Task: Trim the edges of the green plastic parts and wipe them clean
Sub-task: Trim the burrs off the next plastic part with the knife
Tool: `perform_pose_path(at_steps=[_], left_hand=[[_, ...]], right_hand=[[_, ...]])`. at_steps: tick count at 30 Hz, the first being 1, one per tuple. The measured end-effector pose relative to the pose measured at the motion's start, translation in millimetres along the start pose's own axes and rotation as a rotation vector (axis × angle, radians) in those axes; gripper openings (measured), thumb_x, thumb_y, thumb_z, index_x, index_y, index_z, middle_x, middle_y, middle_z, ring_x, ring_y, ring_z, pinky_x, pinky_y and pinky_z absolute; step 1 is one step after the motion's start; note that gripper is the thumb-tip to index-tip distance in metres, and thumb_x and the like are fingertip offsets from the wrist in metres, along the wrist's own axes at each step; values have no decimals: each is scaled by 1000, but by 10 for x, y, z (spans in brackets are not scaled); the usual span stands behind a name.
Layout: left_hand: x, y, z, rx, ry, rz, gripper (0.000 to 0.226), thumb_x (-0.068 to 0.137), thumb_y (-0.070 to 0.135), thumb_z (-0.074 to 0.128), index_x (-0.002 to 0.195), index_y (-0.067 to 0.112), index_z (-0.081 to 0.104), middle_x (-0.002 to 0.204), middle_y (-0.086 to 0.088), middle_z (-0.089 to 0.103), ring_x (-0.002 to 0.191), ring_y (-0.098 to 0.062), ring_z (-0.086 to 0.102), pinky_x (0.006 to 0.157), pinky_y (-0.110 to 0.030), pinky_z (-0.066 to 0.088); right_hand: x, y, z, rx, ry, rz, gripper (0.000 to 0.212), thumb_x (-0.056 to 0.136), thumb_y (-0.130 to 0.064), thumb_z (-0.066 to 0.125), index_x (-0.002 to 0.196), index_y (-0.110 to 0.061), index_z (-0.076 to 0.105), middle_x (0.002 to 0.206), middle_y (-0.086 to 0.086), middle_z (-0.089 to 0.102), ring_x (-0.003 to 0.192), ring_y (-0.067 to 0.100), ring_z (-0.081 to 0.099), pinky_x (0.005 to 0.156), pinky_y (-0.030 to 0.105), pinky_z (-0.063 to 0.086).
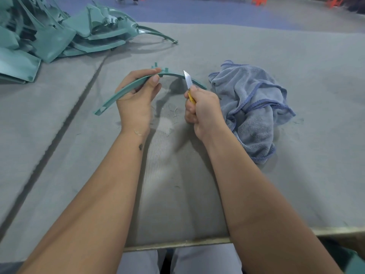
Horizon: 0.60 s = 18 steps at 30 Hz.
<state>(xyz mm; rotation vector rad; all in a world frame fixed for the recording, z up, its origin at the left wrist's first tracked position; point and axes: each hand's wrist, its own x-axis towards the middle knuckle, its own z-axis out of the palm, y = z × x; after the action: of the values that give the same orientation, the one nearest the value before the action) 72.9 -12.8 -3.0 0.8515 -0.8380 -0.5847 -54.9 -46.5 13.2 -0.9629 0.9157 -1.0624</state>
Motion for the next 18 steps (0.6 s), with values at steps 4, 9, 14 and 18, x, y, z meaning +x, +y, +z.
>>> perform_pose_path(at_steps=[4,9,14,18], left_hand=[[-14,0,31,80,-64,11,14,86,-3,66,86,11,68,95,-2,73,99,-19,67,89,-36,55],[2,51,-1,-59,93,-61,12,88,-1,66,88,12,65,97,-2,72,100,-15,67,90,-31,53],[95,94,-77,-298,228,-362,4,93,22,64,97,21,62,113,-2,66,111,-20,64,95,-32,53],[98,96,-59,-450,193,-538,21,95,36,57,107,19,58,120,-12,64,109,-27,65,93,-41,54]], right_hand=[[-71,27,14,-54,-195,-37,36,102,-17,39,68,-8,50,38,-3,33,30,9,20,35,16,17],[-64,-15,-11,-13,221,-135,25,99,-13,40,79,-9,55,54,2,45,39,9,38,38,19,30],[-48,61,-111,-1037,434,-330,22,96,-18,38,111,-10,51,98,11,62,87,29,54,69,34,33],[-110,102,-34,-1380,379,-536,31,98,-26,37,89,-7,60,94,11,57,89,29,50,71,36,37]])
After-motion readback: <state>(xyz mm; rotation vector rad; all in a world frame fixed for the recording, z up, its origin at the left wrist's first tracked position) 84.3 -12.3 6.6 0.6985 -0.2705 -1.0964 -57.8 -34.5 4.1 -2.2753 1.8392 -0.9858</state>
